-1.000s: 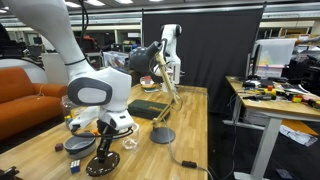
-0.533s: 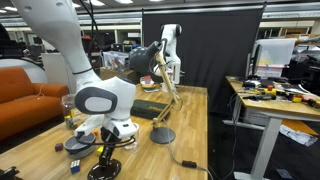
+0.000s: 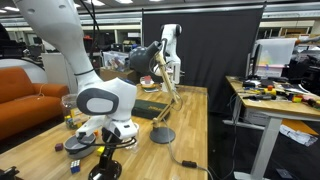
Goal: Remove the black lid from the grey pot
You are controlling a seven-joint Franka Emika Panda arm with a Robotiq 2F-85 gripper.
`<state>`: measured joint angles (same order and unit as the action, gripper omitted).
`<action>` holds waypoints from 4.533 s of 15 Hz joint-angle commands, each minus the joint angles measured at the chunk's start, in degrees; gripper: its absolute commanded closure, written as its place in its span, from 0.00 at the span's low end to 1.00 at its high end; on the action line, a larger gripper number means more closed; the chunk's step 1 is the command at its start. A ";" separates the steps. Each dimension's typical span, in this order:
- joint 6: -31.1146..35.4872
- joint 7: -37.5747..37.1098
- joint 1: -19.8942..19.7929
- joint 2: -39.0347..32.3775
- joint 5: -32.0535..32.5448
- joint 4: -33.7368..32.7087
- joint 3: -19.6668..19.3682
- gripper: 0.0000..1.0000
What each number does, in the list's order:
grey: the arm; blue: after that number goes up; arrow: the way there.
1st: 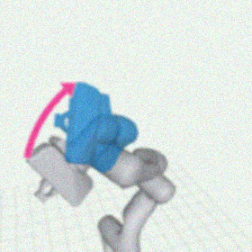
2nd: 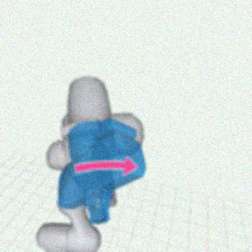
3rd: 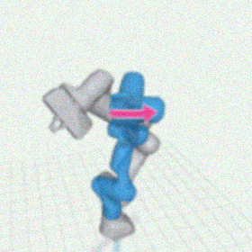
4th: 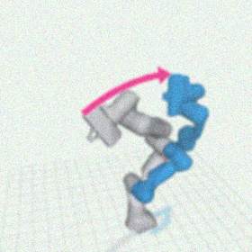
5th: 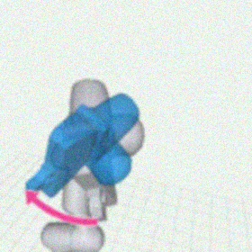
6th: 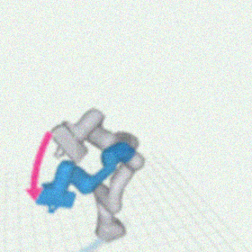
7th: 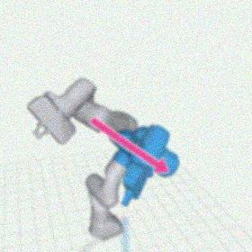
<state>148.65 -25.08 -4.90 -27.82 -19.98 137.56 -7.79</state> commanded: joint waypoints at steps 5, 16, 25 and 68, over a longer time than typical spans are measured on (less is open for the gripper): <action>-0.17 -0.04 0.08 0.01 0.04 -0.09 -0.09 0.29; -0.18 -0.04 0.08 0.01 0.04 -0.10 -0.09 0.07; -0.43 0.16 0.19 -0.01 -0.03 -0.06 0.17 0.00; -13.82 39.93 9.97 41.14 17.81 21.61 8.93 0.00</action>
<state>137.04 11.10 4.54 10.97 -3.12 158.78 1.01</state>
